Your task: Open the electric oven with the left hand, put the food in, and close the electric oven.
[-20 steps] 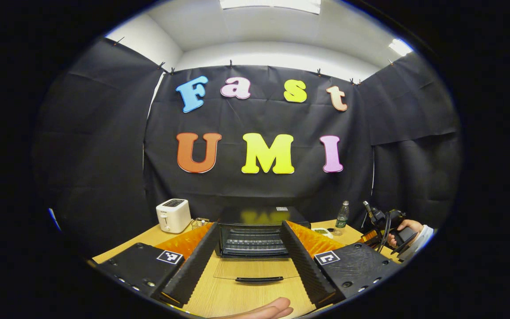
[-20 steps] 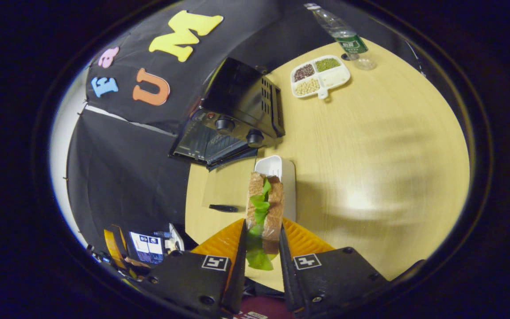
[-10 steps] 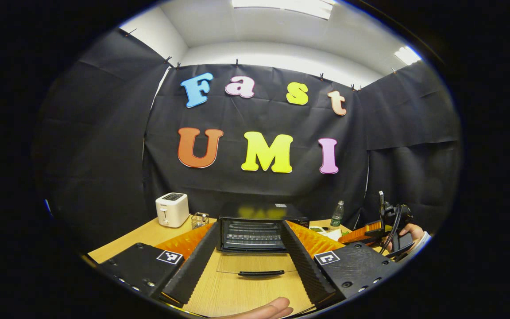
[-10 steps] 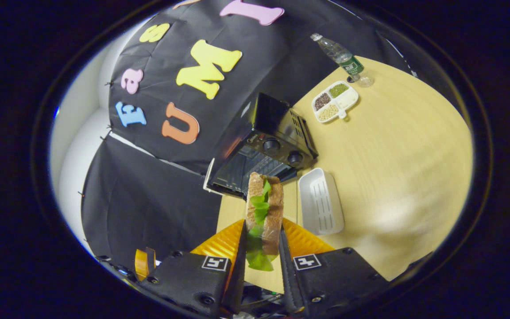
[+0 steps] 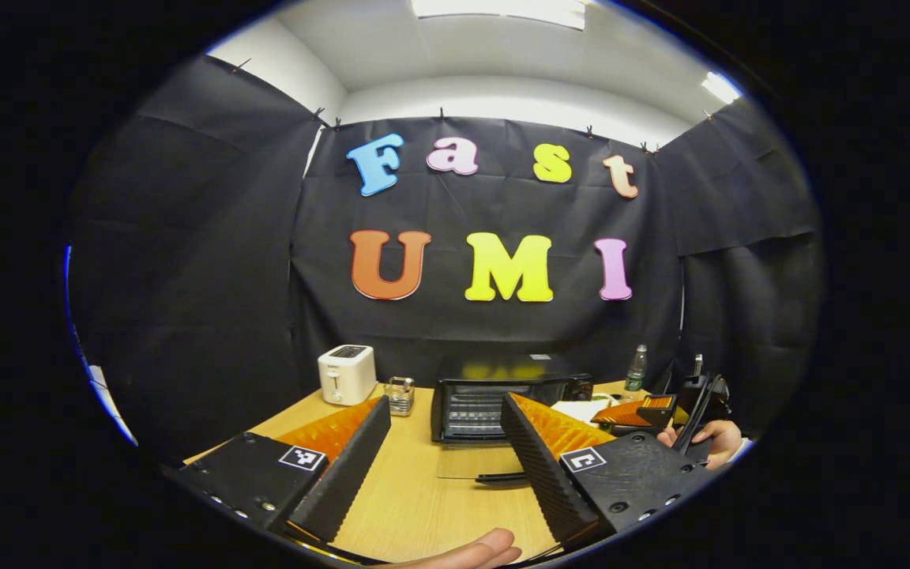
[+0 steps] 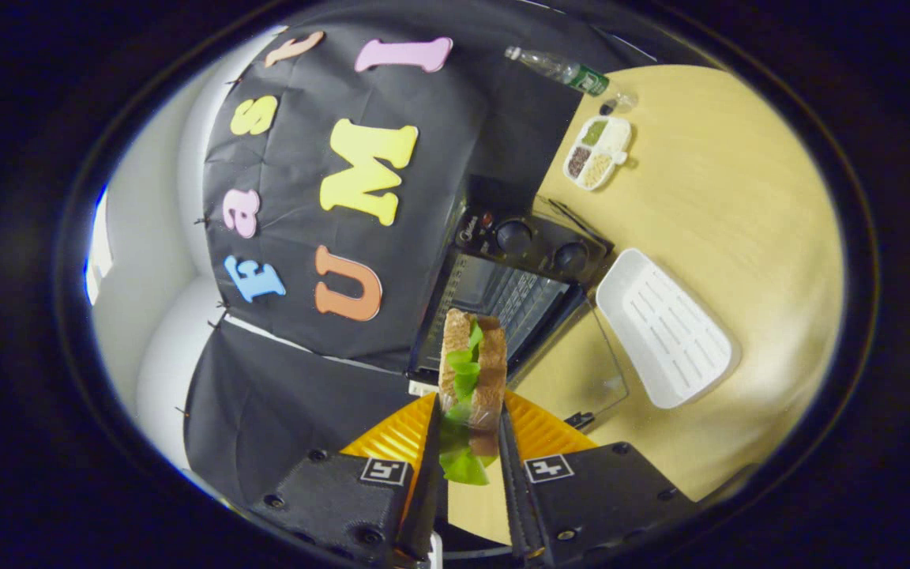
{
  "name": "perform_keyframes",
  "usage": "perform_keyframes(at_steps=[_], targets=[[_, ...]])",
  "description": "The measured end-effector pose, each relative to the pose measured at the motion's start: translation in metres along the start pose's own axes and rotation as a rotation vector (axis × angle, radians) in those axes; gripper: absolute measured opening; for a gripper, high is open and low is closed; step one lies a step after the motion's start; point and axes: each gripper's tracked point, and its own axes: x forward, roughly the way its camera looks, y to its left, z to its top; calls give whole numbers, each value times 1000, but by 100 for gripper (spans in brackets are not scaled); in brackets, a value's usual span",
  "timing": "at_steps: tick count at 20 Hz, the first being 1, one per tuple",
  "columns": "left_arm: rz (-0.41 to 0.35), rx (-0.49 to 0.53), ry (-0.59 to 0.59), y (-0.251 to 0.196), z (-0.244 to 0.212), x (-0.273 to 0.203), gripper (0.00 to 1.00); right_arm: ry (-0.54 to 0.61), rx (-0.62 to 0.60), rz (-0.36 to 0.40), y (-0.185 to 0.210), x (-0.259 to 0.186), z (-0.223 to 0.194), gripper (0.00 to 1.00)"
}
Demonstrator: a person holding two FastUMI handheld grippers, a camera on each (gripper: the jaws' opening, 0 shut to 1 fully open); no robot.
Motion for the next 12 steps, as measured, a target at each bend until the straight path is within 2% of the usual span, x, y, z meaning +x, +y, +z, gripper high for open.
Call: perform_keyframes(at_steps=[3,7,9,12], targets=[[10,19,-7,10,-3,-6,93,-53,-6,8,-8,39,-8,40],[0,26,-10,21,-7,-5,93,-126,32,52,7,80,-15,40],[-5,26,-4,24,-10,-3,93,-178,5,34,11,105,-12,40],[26,48,11,34,-18,-2,93,-262,-71,-18,8,143,-1,40]])
